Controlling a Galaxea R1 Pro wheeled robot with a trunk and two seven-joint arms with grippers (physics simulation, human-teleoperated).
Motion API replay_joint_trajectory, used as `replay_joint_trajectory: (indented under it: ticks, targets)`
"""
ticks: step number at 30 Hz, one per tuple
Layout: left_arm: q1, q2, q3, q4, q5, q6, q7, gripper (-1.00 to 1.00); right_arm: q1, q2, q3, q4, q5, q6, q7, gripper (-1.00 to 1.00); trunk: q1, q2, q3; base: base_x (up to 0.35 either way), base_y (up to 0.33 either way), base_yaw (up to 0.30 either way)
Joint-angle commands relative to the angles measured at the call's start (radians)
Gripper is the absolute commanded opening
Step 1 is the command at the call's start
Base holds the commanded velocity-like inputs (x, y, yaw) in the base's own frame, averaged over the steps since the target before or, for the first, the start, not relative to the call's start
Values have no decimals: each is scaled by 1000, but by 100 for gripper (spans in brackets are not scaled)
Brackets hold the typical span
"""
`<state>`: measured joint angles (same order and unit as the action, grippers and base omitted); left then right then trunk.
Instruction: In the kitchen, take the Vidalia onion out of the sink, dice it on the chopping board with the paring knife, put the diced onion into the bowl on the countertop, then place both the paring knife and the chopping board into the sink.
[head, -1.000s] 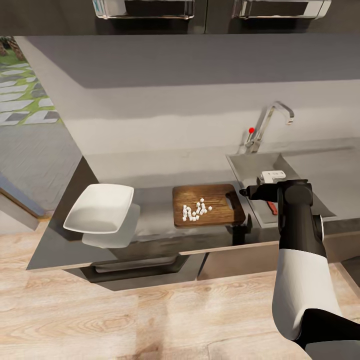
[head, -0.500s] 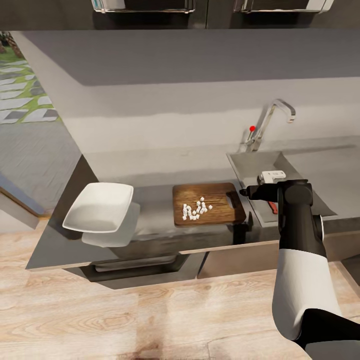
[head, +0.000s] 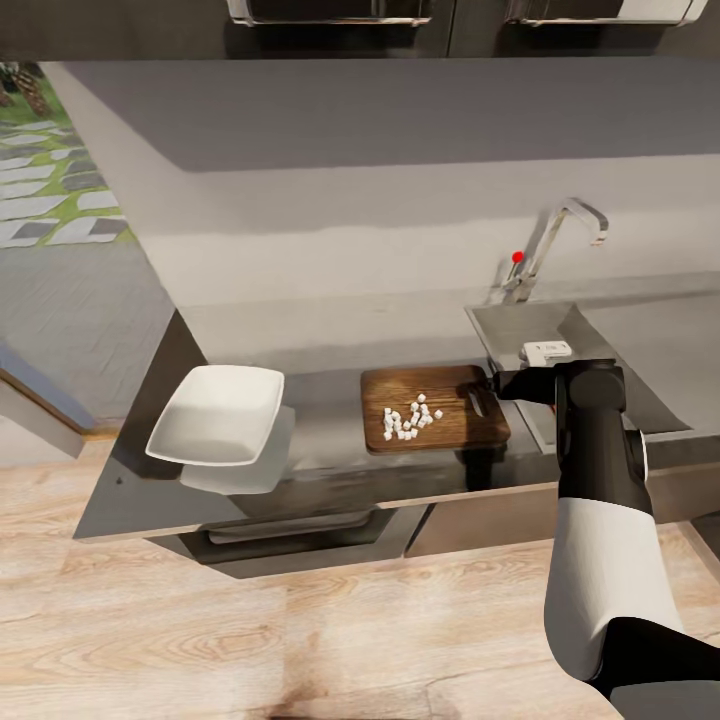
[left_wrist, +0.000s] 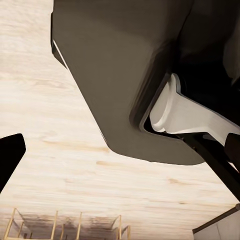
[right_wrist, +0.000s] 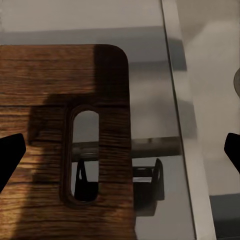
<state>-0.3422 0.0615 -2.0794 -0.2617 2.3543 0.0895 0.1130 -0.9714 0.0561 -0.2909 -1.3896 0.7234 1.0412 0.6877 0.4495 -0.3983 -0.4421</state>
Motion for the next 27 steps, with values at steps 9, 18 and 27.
replay_joint_trajectory:
  ticks: [9, 18, 27]
  targets:
    - [-1, 1, -2, -4, 2, 0, 5, 100, -1, 1, -2, -1, 10, 2, 10, 100, 1, -2, -2, 0, 4, 0]
    - [-1, 1, -2, -4, 2, 0, 5, 100, -1, 1, -2, -1, 10, 2, 10, 100, 1, -2, -2, 122, 0, 0]
    - [-1, 1, -2, -4, 2, 0, 5, 100, -1, 1, -2, -1, 10, 2, 10, 100, 1, -2, -2, 72, 0, 0]
